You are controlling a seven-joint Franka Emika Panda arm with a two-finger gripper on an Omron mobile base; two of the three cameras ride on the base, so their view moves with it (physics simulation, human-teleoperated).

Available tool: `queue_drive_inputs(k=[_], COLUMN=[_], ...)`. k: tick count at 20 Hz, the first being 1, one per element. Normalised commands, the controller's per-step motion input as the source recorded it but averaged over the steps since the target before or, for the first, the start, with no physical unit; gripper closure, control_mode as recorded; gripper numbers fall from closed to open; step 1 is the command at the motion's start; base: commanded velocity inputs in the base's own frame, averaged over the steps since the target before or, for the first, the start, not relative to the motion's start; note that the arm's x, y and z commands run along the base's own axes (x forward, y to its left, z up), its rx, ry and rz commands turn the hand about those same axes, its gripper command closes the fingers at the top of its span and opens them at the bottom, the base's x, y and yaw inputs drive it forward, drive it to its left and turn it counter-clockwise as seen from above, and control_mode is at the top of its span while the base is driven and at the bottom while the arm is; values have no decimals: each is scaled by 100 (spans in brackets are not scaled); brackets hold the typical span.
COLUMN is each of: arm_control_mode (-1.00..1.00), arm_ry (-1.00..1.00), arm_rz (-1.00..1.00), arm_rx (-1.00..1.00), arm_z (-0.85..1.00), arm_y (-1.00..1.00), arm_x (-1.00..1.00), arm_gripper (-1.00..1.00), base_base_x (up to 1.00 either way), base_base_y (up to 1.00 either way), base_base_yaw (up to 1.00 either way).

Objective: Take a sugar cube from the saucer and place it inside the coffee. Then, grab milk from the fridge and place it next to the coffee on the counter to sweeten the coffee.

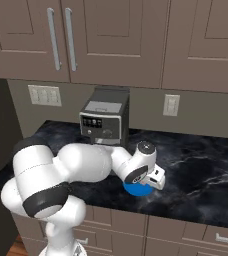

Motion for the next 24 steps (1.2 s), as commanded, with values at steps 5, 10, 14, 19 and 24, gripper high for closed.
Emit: queue_drive_inputs(k=[5, 10, 14, 19, 24], arm_control_mode=[-100, -100, -100, -100, -100], arm_ry=[0, 0, 0, 0, 0], arm_rz=[0, 0, 0, 0, 0], arm_rx=[0, 0, 0, 0, 0], arm_z=[-8, -7, -3, -2, -2], arm_y=[-5, -1, 0, 0, 7], arm_x=[8, 6, 0, 0, 0], arm_gripper=[-100, 100, 100, 100, 100], base_base_x=[0, 0, 0, 0, 0], base_base_y=[0, 0, 0, 0, 0], base_base_yaw=[0, 0, 0, 0, 0])
